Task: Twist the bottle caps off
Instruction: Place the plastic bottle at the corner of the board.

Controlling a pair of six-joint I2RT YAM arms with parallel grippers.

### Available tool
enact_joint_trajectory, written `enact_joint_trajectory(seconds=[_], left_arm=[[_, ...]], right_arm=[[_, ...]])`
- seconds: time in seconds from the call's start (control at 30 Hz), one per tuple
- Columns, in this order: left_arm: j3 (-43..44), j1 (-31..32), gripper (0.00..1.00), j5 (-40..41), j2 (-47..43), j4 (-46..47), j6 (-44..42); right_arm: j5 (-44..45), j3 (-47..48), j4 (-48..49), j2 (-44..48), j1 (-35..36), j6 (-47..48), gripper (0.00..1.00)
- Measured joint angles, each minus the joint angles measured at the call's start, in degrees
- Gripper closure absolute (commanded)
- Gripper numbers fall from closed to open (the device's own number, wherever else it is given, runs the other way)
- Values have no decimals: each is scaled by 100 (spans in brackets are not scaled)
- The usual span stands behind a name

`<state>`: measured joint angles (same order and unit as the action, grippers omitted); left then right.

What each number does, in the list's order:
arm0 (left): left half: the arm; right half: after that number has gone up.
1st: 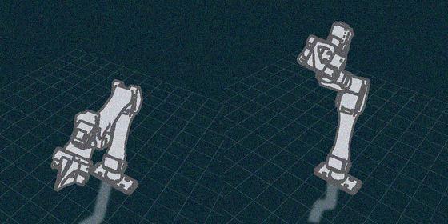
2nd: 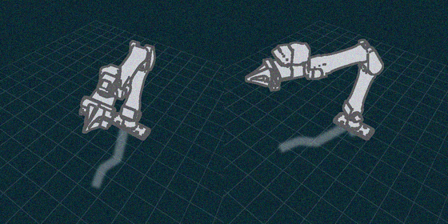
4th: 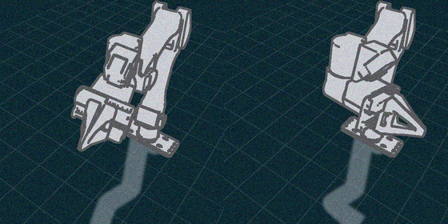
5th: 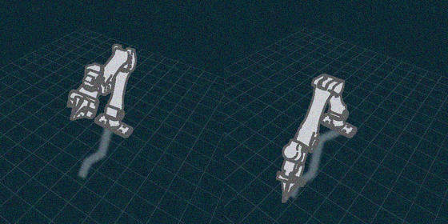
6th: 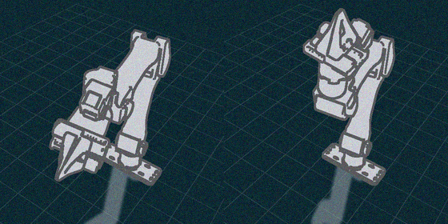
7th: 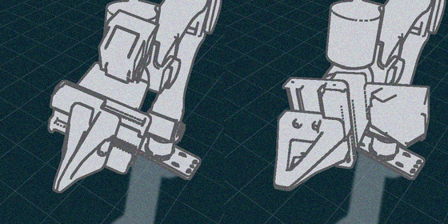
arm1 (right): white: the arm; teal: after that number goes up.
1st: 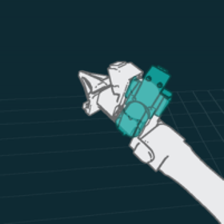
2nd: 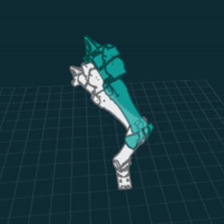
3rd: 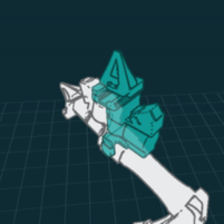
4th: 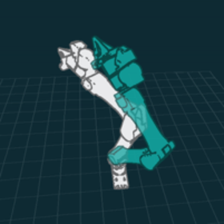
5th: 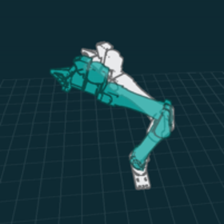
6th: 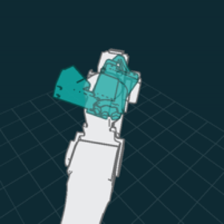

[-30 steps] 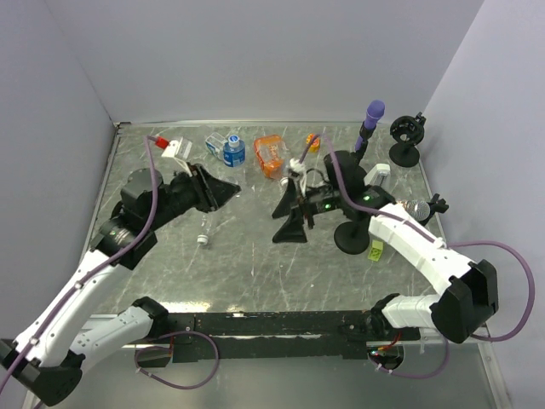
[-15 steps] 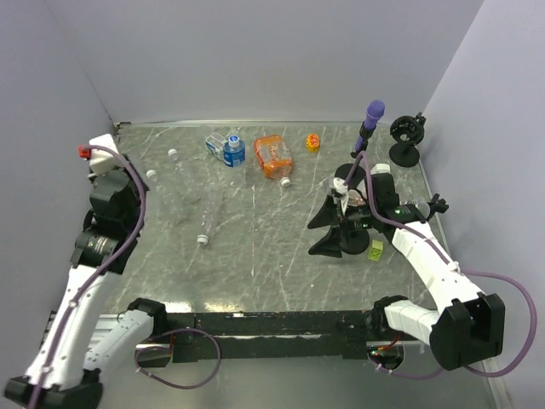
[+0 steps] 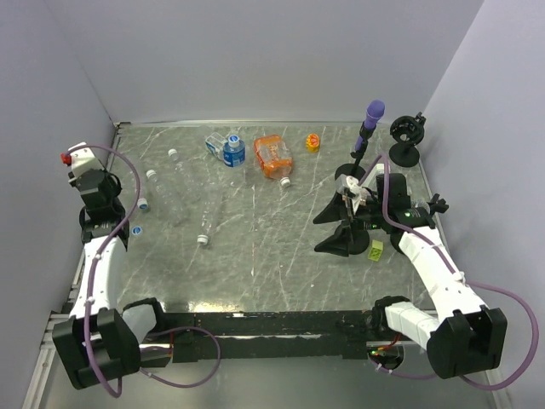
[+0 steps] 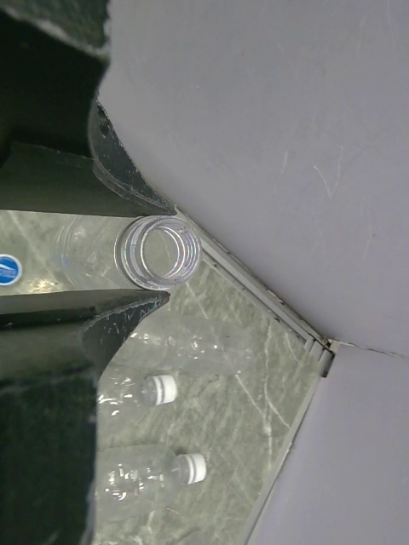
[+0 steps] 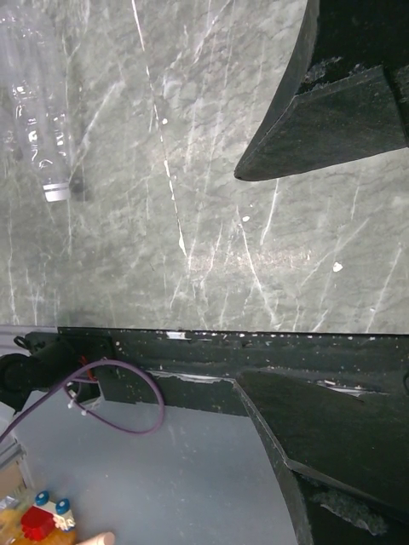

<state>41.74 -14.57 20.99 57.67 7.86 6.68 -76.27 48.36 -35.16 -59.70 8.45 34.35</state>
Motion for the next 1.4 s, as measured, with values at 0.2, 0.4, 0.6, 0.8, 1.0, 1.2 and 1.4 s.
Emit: enact_joint_trajectory(seconds=[0.2,0.4,0.6,0.8,1.0,1.2,1.4], left_arm=[[-179,-323,96,-527,323,693,46],[-339,-498,93,-905,804,988,122],[-337,-518,73,-1003,981,1056,151],[-337,-518,57,-1049,981,1029,94],[-339,-525,37,-1049,966,990,-7],[-339,-525,27,-1019,898,861,2],[-299,-525,16,-964,866,597,9]], right_arm=[[-39,0,-4,-9,-22,31,1],[-103,0,-7,-33,-59,52,1],[-127,0,-9,-85,-94,70,1],[-146,0,-13,-138,-101,70,1],[-177,0,-15,-166,-103,70,1],[-247,0,-17,-168,-131,70,1],[-269,0,-17,-168,-138,70,1]])
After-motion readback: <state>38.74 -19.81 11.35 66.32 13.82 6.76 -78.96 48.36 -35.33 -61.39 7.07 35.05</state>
